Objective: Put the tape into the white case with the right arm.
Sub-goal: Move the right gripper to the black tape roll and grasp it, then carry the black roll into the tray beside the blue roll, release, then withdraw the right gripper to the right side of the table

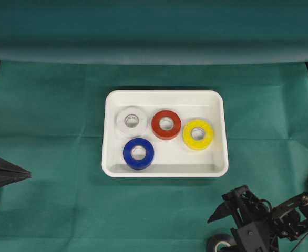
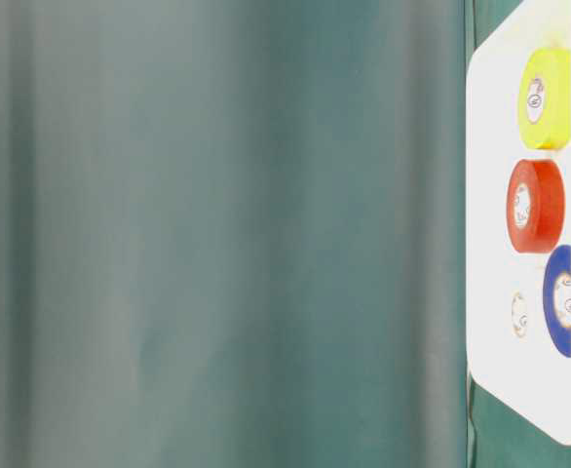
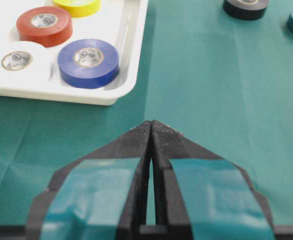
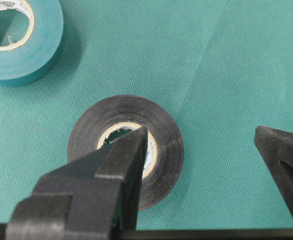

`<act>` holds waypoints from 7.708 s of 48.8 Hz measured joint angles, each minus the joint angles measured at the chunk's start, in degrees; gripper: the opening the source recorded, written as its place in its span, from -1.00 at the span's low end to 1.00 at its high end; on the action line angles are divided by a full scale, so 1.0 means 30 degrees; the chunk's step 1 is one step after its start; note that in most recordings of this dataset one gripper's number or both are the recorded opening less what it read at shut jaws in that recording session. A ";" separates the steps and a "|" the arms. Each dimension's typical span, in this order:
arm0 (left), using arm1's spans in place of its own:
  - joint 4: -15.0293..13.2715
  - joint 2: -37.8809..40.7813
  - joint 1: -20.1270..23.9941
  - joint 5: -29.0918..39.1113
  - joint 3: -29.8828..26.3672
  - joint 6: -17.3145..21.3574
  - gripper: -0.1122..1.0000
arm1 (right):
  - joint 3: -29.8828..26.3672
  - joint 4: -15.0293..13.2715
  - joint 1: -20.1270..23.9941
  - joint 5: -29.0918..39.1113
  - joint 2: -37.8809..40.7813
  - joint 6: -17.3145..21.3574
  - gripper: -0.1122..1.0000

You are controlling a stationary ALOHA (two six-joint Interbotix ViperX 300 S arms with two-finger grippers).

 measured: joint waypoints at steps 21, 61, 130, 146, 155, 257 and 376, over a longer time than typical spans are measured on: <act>0.0029 0.0000 0.0000 0.0000 0.0000 -0.0029 -0.79 | -0.0264 -0.0029 0.0029 -0.0967 0.2021 0.0088 0.33; 0.0029 0.0000 0.0000 0.0000 0.0000 0.0000 -0.79 | -0.1230 -0.0029 0.0146 0.0586 0.3281 0.0146 -0.75; 0.0000 0.0000 0.0000 0.0000 0.0000 0.0000 -0.79 | -0.3633 0.0557 0.1055 0.4541 0.1758 0.0117 -0.80; 0.0000 0.0000 0.0000 0.0000 0.0000 0.0000 -0.79 | -0.6211 0.0557 0.1055 0.4629 0.3955 0.0000 -0.80; 0.0000 0.0000 0.0000 0.0000 0.0000 0.0000 -0.79 | -0.6855 0.0469 0.0938 0.4834 0.4424 -0.0029 -0.80; 0.0000 0.0000 0.0000 0.0000 0.0000 -0.0029 -0.79 | -0.3252 -0.2842 -0.8613 0.4453 0.1025 0.0176 0.29; 0.0000 0.0000 0.0439 0.0000 0.0000 0.0000 -0.79 | 0.1816 -0.1494 0.3281 0.0146 -0.2930 0.2373 0.25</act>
